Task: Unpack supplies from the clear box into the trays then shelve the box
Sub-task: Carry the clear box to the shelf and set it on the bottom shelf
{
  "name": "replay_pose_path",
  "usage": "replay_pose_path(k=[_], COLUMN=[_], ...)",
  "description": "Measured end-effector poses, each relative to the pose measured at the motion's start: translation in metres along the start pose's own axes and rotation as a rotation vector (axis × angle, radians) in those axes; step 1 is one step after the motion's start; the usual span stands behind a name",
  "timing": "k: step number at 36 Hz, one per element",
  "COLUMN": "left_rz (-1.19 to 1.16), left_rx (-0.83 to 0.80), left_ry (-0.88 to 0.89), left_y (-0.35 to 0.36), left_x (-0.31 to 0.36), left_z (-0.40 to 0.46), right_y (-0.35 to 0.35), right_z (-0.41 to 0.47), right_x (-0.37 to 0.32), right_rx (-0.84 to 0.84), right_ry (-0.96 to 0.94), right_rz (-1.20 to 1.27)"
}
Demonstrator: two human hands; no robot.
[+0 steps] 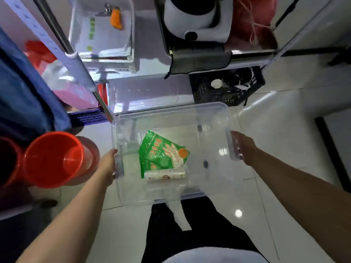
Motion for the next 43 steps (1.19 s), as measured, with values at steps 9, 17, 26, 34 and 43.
replay_pose_path(k=[9, 17, 26, 34, 43], left_rz=[0.191, 0.340, 0.406, 0.549, 1.056], left_rx=[-0.028, -0.046, 0.045, 0.220, 0.432], left_ry=[0.052, 0.069, 0.205, 0.401, 0.588], left_y=[0.066, 0.153, 0.209, 0.211, 0.208], left_x=[-0.007, -0.043, -0.076, -0.049, 0.028], left_z=[0.063, 0.181, 0.332, 0.412, 0.422], right_y=[-0.020, -0.005, 0.048, 0.118, 0.152], right_z=[0.072, 0.213, 0.358, 0.445, 0.493], right_x=[0.066, 0.136, 0.197, 0.154, 0.120], right_rx=[0.092, 0.147, 0.221, 0.235, 0.375], right_ry=[0.009, -0.037, -0.175, -0.360, -0.550], right_rz=[-0.101, -0.195, -0.096, -0.268, -0.610])
Point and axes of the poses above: each hand's wrist, its own z-axis towards the middle knuckle, its own y-axis out of the palm, x = y × z, the point moved 8 cm from there along z, towards the middle knuckle, and after that the axes turned 5 degrees about z, right-handed, at the moved point
